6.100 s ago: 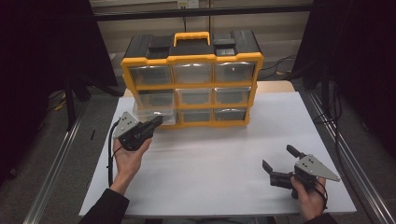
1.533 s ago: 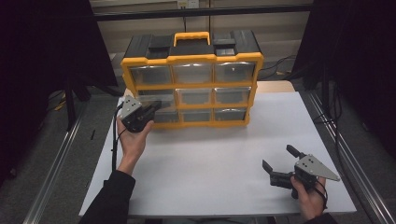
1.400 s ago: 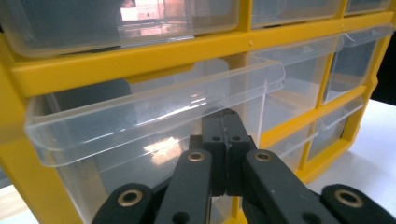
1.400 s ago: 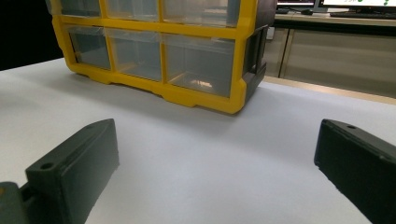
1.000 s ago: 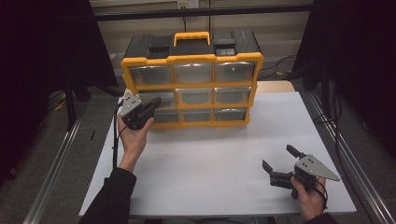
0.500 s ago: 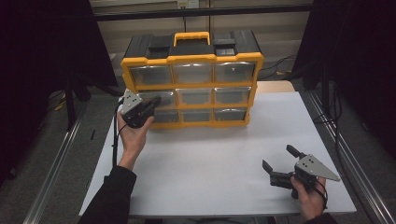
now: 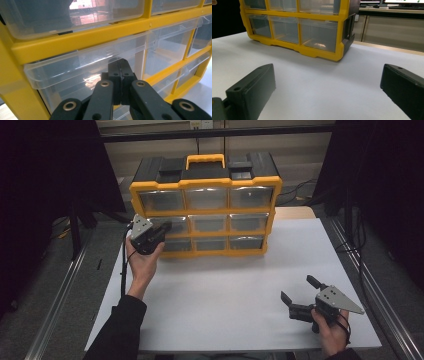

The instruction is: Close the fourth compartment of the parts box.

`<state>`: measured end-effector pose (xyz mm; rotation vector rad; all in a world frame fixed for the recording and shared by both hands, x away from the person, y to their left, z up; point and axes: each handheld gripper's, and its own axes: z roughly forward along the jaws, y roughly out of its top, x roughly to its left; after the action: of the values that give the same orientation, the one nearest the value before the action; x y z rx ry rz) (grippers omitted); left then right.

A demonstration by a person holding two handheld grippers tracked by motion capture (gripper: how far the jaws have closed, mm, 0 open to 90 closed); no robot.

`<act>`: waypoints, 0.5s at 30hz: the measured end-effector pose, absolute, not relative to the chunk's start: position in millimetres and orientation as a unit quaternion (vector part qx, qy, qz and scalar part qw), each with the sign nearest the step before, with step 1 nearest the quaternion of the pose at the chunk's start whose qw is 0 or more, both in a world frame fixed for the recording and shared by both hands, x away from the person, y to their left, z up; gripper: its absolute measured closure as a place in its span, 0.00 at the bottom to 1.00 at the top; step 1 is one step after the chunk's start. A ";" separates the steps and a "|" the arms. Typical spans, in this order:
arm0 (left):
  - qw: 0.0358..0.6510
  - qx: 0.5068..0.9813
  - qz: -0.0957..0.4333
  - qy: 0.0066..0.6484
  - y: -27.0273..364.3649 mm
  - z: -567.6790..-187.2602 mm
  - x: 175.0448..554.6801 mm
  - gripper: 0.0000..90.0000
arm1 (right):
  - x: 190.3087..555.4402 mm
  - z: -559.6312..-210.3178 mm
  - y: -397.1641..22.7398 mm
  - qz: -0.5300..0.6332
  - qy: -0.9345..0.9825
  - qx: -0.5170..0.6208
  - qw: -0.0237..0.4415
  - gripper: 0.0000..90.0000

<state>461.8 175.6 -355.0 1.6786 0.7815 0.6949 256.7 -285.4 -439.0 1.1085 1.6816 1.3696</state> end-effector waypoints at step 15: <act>0.538 0.717 0.301 0.325 175.8 -353.6 467.8 1.00 | 257.4 -439.7 -286.3 0.528 0.647 0.429 0.345 0.00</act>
<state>467.8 175.8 -353.6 1.7068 0.7739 0.7157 257.4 -286.3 -439.7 1.1135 1.6787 1.3704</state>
